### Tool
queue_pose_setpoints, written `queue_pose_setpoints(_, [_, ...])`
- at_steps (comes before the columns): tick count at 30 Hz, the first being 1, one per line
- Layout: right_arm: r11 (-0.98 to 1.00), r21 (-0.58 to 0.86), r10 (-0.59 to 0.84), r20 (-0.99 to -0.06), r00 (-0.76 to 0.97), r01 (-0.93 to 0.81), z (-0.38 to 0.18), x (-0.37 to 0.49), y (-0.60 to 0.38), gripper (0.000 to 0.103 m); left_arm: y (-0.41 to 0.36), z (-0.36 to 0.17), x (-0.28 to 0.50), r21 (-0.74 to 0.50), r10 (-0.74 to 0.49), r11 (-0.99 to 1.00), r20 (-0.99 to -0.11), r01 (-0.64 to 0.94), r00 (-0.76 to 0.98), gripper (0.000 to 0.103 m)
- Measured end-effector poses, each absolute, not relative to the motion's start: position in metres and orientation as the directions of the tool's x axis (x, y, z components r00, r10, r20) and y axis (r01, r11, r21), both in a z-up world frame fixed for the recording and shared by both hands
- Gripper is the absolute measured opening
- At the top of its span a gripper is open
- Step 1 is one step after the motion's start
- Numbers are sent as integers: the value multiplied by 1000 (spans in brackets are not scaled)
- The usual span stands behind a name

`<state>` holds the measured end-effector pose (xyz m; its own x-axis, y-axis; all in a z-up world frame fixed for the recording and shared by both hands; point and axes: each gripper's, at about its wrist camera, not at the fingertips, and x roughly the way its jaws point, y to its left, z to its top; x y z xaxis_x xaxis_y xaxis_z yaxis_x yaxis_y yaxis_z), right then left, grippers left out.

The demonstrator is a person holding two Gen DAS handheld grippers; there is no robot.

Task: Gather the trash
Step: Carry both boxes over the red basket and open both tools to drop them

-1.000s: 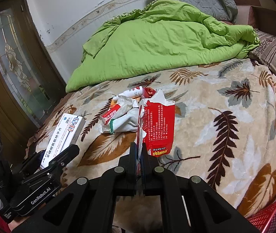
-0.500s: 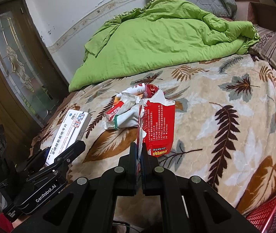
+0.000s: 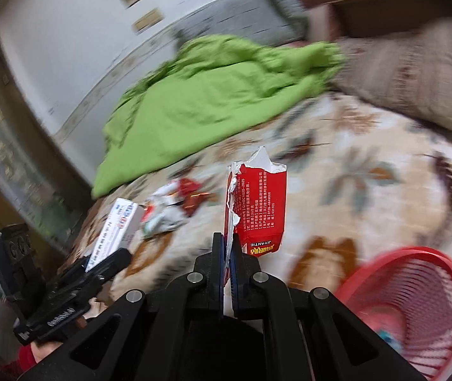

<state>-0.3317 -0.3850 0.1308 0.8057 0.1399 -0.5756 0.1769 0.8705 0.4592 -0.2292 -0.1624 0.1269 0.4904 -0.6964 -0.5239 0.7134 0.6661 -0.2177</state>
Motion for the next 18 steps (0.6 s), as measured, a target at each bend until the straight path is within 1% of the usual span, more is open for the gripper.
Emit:
queue_pose_setpoints(4, [838, 453, 46, -613, 789, 303, 127, -379, -430, 4, -212, 122, -248, -269, -761, 550, -551, 791, 342, 51])
queue_pose_setpoints(7, [806, 462, 8, -633, 774, 369, 119, -404, -453, 4, -254, 114, -263, -306, -779, 465, -588, 831, 219, 51])
queue_pose_setpoints(10, [776, 467, -18, -654, 756, 423, 107, -424, -471, 4, -287, 101, -275, -318, -771, 417, -620, 851, 146, 51])
queue_pose_setpoints(12, [757, 471, -28, -669, 742, 454, 99, -432, -479, 7, -302, 94, -280, -327, -761, 394, -640, 859, 106, 51])
queue_pose_setpoints(14, [733, 479, -33, -685, 728, 484, 89, -439, -487, 7, -317, 86, -285, -354, -755, 368, -653, 860, 55, 51])
queue_pose_setpoints(15, [723, 475, -36, -699, 714, 502, 84, -440, -491, 7, -324, 84, -287, -360, -752, 359, -658, 861, 38, 53])
queue_pose_setpoints(17, [707, 478, -38, -711, 702, 522, 78, -444, -497, 19, -330, 82, -291, -368, -747, 350, -664, 861, 20, 59])
queue_pose_setpoints(18, [700, 480, -40, -713, 700, 529, 76, -446, -499, 30, -330, 81, -292, -370, -747, 350, -664, 861, 18, 66])
